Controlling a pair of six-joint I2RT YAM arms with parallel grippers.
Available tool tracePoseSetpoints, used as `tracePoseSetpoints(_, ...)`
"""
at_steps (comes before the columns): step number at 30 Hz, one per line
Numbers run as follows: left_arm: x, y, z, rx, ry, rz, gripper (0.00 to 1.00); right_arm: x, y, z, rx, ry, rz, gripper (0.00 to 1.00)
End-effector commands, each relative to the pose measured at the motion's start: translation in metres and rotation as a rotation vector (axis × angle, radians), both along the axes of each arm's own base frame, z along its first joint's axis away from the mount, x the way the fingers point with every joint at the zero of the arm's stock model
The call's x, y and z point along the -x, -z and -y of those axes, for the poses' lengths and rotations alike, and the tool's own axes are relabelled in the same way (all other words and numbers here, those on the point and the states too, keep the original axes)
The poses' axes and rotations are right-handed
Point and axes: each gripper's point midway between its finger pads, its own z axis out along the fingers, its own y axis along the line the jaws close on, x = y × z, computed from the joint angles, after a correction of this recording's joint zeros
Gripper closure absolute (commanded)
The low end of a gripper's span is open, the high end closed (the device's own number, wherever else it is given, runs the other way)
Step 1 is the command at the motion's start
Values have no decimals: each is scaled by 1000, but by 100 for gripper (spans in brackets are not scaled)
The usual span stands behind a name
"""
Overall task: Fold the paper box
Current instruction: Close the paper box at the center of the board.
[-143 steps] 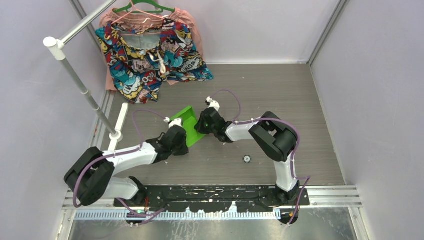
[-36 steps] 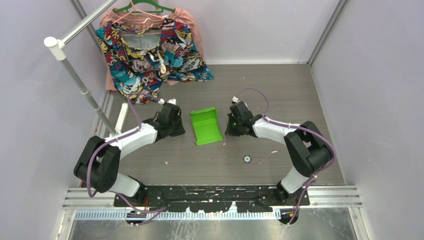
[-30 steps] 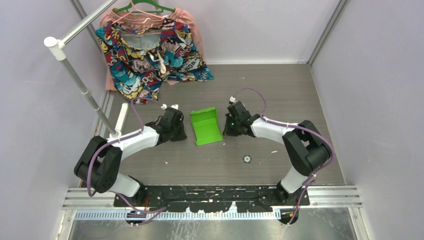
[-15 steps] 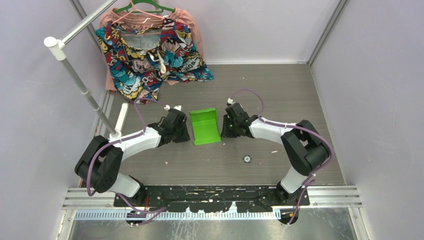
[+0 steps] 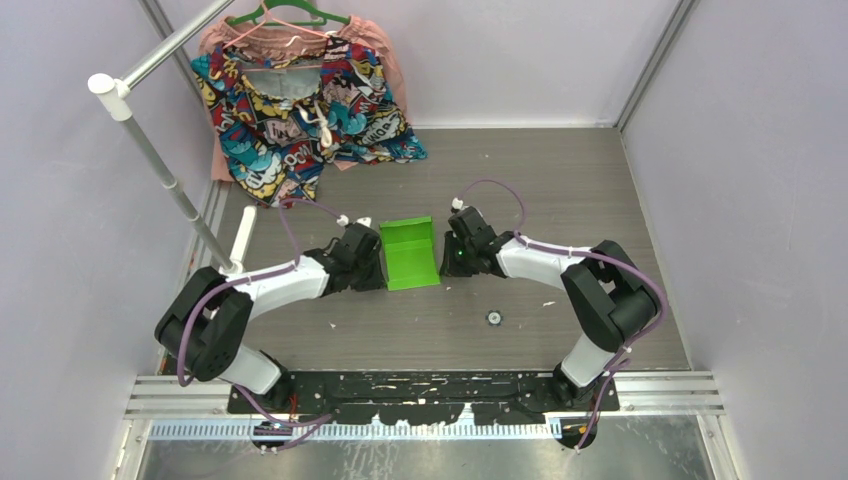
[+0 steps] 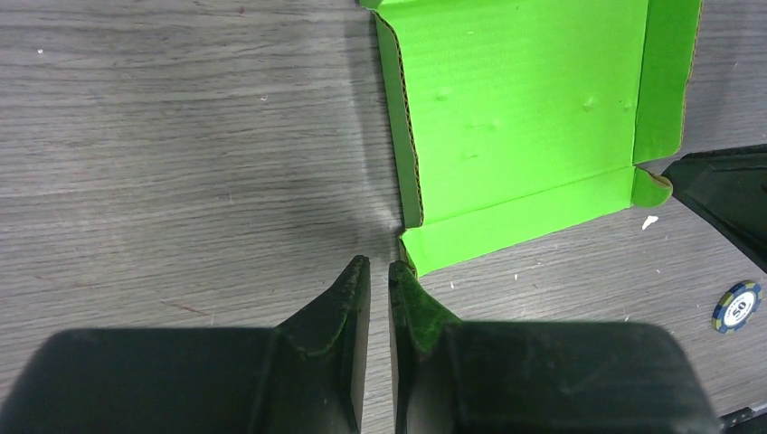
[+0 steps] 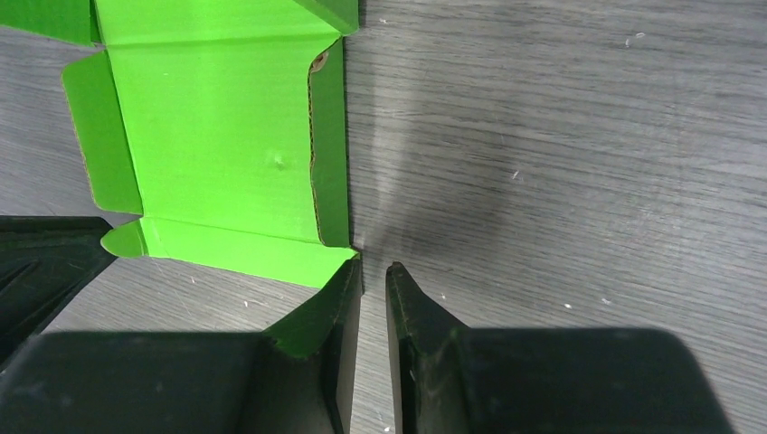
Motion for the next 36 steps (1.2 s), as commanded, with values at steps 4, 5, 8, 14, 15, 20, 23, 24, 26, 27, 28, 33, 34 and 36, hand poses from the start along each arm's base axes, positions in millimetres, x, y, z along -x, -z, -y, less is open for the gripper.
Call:
tracePoseSetpoints(4, -5, -6, 3, 6, -14, 26, 85, -3, -8, -7, -6, -14, 35, 77)
tracePoseSetpoints(5, -5, -7, 2, 5, -15, 28, 85, -3, -8, -6, -5, -14, 34, 77)
tracePoseSetpoints(8, -7, -9, 4, 4, -14, 34, 85, -2, -8, -7, -5, -17, 34, 77)
tracePoseSetpoints(14, -8, -10, 6, 5, -8, 36, 85, 0, -8, -10, -2, -26, 33, 77)
tracePoseSetpoints(15, -9, -11, 7, 6, -7, 36, 85, 1, -8, -10, -1, -27, 32, 77)
tracePoseSetpoints(20, -8, -10, 11, 2, 4, 32, 85, 2, -6, -14, 6, -37, 30, 77)
tracePoseSetpoints(23, -9, -10, 13, -2, 10, 32, 85, 3, -6, -15, 10, -43, 29, 77)
tracePoseSetpoints(24, -9, -11, 14, -1, 12, 32, 85, 3, -6, -16, 10, -45, 29, 77)
tracePoseSetpoints(26, -10, -11, 15, -4, 14, 32, 85, 3, -6, -17, 13, -48, 30, 77)
tracePoseSetpoints(27, -10, -11, 15, -5, 14, 31, 85, 3, -6, -18, 16, -50, 30, 77)
tracePoseSetpoints(28, -10, -11, 16, -6, 16, 31, 85, 3, -6, -19, 17, -52, 32, 77)
tracePoseSetpoints(33, -10, -9, 19, -13, 23, 26, 85, 6, -3, -19, 29, -59, 24, 77)
tracePoseSetpoints(34, -10, -9, 19, -14, 24, 26, 85, 6, -2, -19, 31, -60, 22, 77)
tracePoseSetpoints(36, -10, -9, 19, -17, 27, 24, 85, 7, 0, -20, 35, -62, 19, 77)
